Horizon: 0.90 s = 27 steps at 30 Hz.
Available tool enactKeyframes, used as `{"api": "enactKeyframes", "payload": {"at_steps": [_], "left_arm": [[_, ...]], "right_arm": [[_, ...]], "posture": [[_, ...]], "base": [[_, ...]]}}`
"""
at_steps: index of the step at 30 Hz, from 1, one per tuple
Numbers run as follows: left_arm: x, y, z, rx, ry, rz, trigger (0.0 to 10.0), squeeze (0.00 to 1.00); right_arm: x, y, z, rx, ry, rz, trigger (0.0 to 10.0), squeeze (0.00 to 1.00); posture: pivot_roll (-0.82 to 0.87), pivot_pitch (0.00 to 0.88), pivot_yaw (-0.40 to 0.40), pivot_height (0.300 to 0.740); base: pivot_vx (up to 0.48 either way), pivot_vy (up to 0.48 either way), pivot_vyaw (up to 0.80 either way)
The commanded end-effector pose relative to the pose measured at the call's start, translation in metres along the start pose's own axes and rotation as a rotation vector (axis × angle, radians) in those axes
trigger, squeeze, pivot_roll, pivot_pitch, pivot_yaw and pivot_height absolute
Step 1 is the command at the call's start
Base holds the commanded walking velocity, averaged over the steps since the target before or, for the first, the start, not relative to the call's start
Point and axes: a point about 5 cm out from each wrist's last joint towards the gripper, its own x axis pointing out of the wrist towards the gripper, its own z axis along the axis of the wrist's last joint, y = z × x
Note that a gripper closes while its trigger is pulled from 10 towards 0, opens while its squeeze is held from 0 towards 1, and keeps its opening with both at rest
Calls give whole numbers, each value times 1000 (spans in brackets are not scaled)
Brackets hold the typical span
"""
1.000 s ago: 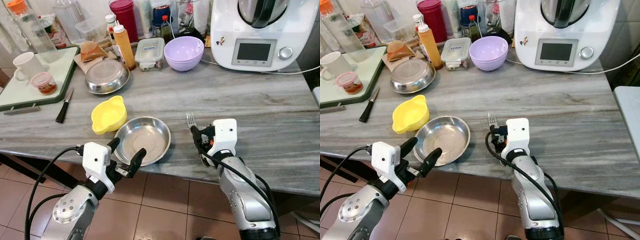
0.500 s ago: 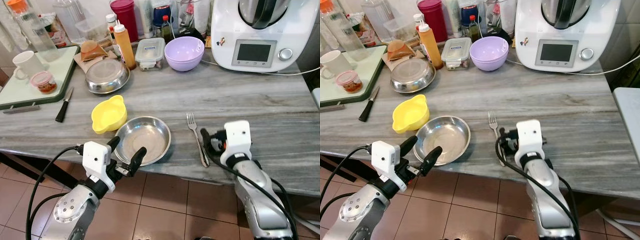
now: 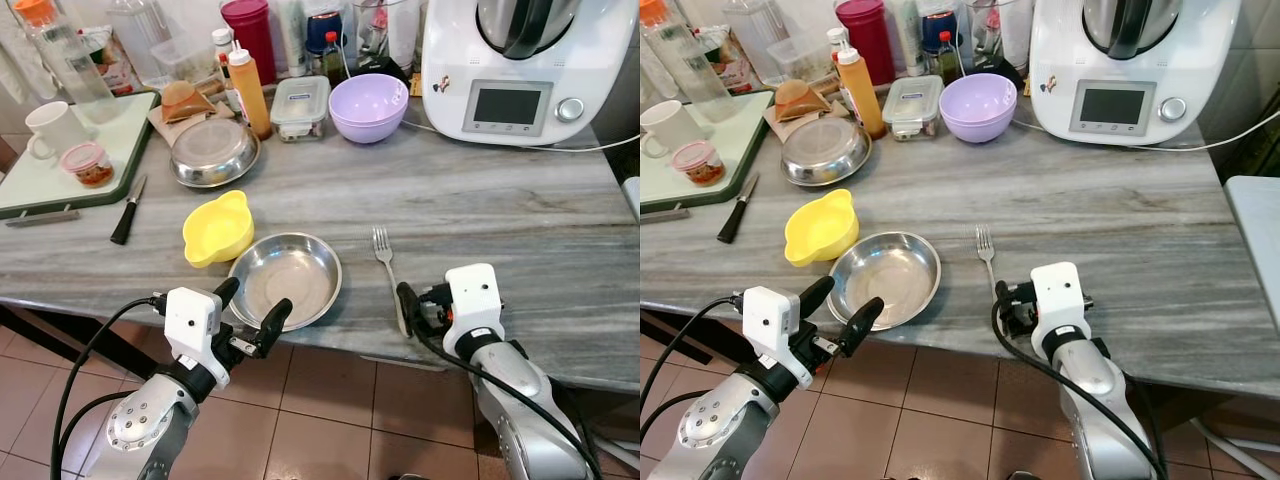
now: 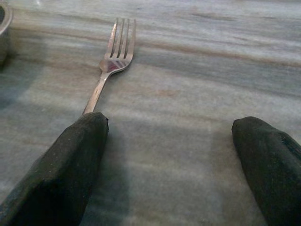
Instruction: Setting the table
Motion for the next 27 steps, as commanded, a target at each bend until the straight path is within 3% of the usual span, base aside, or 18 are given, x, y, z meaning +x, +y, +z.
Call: {"api": "enactKeyframes", "payload": {"at_steps": [1,8,27], "left_arm": [[-4,4,-1,12,15,14,10000,0],[-4,4,-1,11,20,11,10000,0],[-4,3,-1,13,21,14,10000,0]], "right_arm": [[-6,11,-9,21,47,74,10000,1000],[-9,11,-11,22,53,84,10000,1000],[9,25,-4,46,26,112,10000,1000]], "posture": [[-99,133,114,740],[-105,138,118,740],[-95,140,120,740]], "base": [[0,0,0],[0,0,0],[0,0,0]]}}
